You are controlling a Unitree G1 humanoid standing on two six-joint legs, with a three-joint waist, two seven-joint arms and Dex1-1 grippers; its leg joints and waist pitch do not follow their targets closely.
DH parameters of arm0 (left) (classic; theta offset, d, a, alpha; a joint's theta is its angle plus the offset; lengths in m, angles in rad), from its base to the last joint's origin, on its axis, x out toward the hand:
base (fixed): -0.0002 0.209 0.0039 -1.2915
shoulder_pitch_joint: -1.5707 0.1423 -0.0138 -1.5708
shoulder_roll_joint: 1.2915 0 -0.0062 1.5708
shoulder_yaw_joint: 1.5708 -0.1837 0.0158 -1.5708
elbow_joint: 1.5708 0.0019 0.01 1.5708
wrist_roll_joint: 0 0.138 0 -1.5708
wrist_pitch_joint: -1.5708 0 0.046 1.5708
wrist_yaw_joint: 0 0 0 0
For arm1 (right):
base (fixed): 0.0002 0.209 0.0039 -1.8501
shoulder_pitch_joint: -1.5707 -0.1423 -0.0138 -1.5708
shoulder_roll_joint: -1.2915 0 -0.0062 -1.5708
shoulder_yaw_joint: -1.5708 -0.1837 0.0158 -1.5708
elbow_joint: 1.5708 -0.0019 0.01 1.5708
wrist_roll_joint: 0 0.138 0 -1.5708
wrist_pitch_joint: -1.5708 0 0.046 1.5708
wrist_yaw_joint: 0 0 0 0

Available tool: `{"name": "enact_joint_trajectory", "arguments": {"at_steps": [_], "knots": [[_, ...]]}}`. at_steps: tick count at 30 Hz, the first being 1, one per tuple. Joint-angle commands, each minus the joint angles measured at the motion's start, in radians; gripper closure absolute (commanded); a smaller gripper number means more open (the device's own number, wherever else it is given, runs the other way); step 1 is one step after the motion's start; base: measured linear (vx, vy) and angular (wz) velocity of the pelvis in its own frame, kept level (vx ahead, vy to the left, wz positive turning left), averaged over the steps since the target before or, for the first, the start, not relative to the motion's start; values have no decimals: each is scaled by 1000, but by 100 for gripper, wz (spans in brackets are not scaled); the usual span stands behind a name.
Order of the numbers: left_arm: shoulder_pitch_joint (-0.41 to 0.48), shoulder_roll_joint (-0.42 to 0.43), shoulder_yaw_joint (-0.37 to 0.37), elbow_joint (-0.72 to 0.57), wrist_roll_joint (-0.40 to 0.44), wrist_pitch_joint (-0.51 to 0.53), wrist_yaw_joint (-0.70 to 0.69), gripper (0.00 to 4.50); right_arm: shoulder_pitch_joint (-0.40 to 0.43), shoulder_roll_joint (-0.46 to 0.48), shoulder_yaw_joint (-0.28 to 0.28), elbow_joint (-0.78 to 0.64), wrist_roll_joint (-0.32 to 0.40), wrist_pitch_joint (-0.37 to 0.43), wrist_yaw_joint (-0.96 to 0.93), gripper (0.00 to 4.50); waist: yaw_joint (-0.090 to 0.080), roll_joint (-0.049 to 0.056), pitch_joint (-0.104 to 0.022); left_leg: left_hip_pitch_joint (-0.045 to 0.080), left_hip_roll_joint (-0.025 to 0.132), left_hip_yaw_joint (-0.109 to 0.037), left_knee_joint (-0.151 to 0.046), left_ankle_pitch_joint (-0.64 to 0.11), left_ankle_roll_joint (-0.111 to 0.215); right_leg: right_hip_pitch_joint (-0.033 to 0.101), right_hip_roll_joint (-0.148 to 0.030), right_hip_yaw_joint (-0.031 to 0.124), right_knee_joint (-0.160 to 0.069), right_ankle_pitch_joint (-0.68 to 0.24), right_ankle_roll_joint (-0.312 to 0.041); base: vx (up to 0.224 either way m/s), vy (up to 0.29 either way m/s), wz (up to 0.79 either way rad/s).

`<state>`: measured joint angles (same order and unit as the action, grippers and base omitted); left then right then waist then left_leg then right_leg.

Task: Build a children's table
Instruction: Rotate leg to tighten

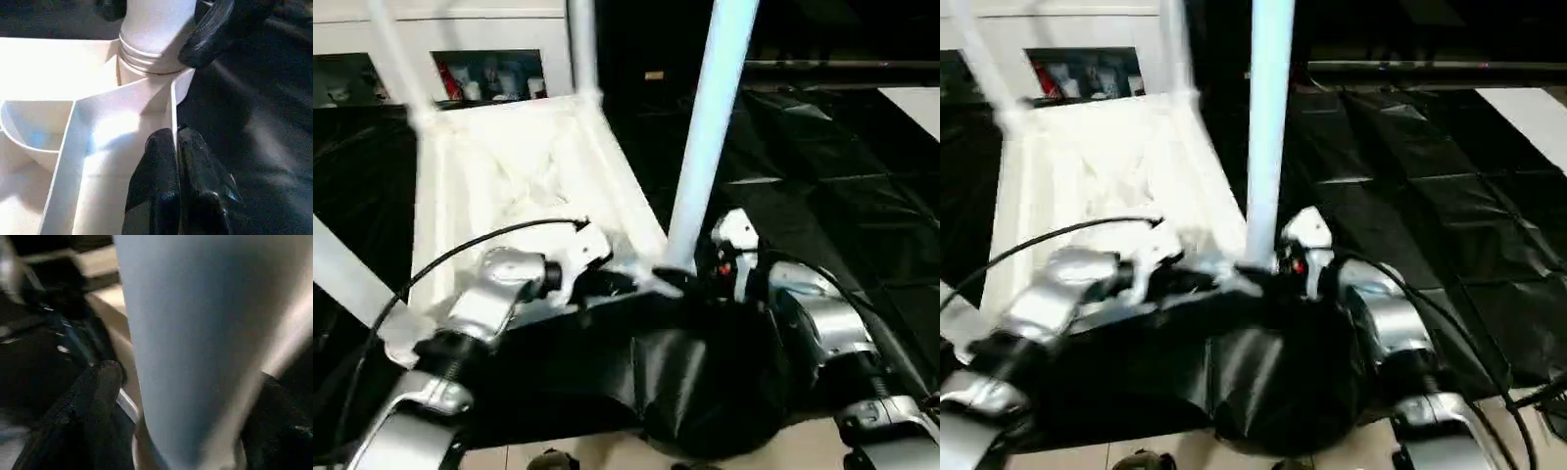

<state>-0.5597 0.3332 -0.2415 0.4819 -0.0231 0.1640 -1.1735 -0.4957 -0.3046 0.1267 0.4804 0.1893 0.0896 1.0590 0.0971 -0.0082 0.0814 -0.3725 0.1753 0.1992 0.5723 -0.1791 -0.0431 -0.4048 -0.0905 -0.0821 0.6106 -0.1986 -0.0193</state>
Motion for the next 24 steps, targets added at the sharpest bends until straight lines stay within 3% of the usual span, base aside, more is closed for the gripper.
{"name": "enact_joint_trajectory", "arguments": {"at_steps": [1,8,17,24], "knots": [[13,-7,-14,-30,-52,3,-45,450,22,-25,26,-34,12,19,65,93,4,-11,-66,11,67,-23,-52,-78,143,52,-71,56,-56,-51,-268,0,0,0],[34,8,-13,-62,-59,20,-70,450,36,-27,45,-58,25,29,123,122,8,-19,-62,11,65,-24,-56,-115,112,51,-77,58,-65,-133,-253,0,0,0],[39,11,-15,-71,-58,28,-71,450,32,-26,55,-55,21,37,132,204,11,-20,-68,10,64,-23,-50,-62,135,53,-74,57,-55,-63,-262,0,0,0],[32,3,-12,-58,-45,23,-44,450,40,-16,51,-41,14,28,110,245,14,-17,-70,11,64,-24,-49,-79,120,54,-75,57,-55,-84,-258,0,0,0]]}}
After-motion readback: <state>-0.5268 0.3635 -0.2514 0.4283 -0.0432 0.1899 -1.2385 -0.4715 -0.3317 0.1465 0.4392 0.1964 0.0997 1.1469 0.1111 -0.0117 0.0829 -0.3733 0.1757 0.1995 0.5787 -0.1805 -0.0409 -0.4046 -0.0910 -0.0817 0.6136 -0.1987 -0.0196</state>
